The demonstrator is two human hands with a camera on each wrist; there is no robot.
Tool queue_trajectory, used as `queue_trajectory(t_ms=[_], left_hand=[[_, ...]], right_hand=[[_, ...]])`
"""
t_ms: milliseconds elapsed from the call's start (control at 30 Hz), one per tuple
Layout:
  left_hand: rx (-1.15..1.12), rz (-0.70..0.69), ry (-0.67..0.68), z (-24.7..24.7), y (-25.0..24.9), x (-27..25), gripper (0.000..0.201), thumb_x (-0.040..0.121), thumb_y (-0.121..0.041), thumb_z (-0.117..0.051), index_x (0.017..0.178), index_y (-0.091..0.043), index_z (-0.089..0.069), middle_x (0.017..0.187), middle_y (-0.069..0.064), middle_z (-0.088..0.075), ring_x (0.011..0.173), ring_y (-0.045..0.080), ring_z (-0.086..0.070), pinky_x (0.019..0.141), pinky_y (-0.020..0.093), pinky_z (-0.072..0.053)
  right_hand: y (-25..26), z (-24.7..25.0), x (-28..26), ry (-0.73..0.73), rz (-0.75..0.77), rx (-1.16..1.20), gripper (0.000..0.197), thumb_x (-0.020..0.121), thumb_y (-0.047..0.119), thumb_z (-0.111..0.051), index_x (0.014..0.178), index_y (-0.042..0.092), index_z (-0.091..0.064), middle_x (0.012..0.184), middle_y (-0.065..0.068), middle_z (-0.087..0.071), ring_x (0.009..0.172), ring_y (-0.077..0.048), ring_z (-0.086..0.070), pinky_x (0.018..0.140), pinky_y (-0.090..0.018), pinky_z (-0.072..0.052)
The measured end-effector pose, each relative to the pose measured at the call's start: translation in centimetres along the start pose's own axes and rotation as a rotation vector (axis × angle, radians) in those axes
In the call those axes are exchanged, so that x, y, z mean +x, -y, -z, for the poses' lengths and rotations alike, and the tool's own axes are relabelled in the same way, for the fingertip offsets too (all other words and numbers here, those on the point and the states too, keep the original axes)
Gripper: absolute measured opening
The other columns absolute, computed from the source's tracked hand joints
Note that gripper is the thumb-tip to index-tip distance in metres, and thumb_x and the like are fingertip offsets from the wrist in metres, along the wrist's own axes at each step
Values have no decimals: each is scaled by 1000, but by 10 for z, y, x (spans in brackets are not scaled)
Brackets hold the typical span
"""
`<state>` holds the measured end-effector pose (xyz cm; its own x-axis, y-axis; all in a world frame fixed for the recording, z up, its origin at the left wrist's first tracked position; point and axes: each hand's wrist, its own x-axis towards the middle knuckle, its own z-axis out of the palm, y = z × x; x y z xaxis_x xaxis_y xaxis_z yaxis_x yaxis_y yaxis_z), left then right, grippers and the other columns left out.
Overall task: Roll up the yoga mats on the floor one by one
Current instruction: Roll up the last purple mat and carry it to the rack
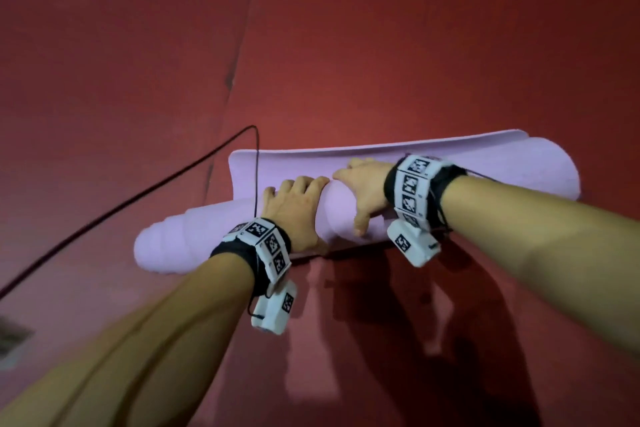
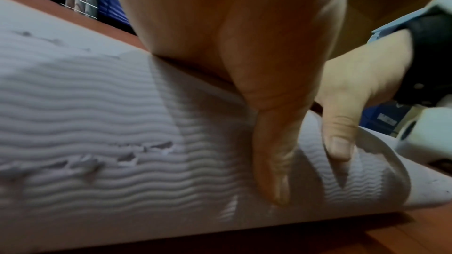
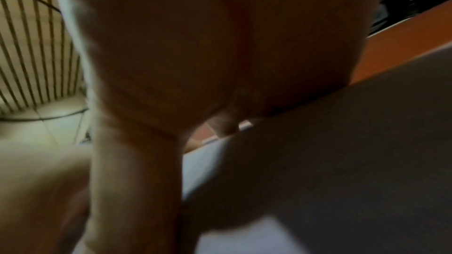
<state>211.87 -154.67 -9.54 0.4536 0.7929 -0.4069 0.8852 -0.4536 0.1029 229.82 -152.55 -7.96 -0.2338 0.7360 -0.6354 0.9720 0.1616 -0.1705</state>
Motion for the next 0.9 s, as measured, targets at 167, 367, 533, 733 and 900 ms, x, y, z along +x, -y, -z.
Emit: queue_trajectory(t_ms=[167, 367, 533, 733, 900], left_hand=[[-30, 34, 51, 7, -1, 5, 124, 45, -60, -90, 148, -37, -24, 142, -6, -41, 130, 27, -39, 103, 50, -33], [-43, 42, -32, -2, -3, -4, 125, 44, -59, -90, 149, -36, -26, 144, -9, -40, 130, 24, -37, 105, 48, -29], [-1, 49, -71, -6, -10, -15, 127, 43, -61, -90, 150, -35, -26, 147, -3, -34, 131, 26, -35, 109, 54, -30], [68, 69, -135, 2, -17, -17, 119, 43, -60, -91, 145, -33, -37, 128, 0, -41, 119, 28, -42, 96, 46, -39], [72, 73, -181, 3, -17, -21, 101, 50, -56, -90, 135, -25, -44, 132, -2, -51, 123, 25, -46, 99, 45, -37]], right_hand=[[-20, -8, -9, -164, 33, -31, 122, 48, 64, -86, 152, 34, -30, 163, -11, -10, 148, -32, -11, 118, -51, -20], [-26, 13, -2, -409, 69, 117, 78, 77, 60, -72, 143, 28, -44, 140, -4, -39, 126, -30, -40, 104, -44, -35], [-16, 23, 11, -255, -6, 102, 60, 87, 17, -66, 142, 21, -43, 140, -8, -53, 121, -34, -54, 99, -45, -48], [-18, 31, 1, -221, 21, 69, 50, 88, -3, -50, 127, 25, -66, 124, -10, -67, 105, -31, -65, 86, -40, -56], [-22, 18, -10, -218, 58, 72, 52, 83, -3, -48, 109, 33, -74, 103, 1, -73, 92, -27, -65, 79, -39, -57]])
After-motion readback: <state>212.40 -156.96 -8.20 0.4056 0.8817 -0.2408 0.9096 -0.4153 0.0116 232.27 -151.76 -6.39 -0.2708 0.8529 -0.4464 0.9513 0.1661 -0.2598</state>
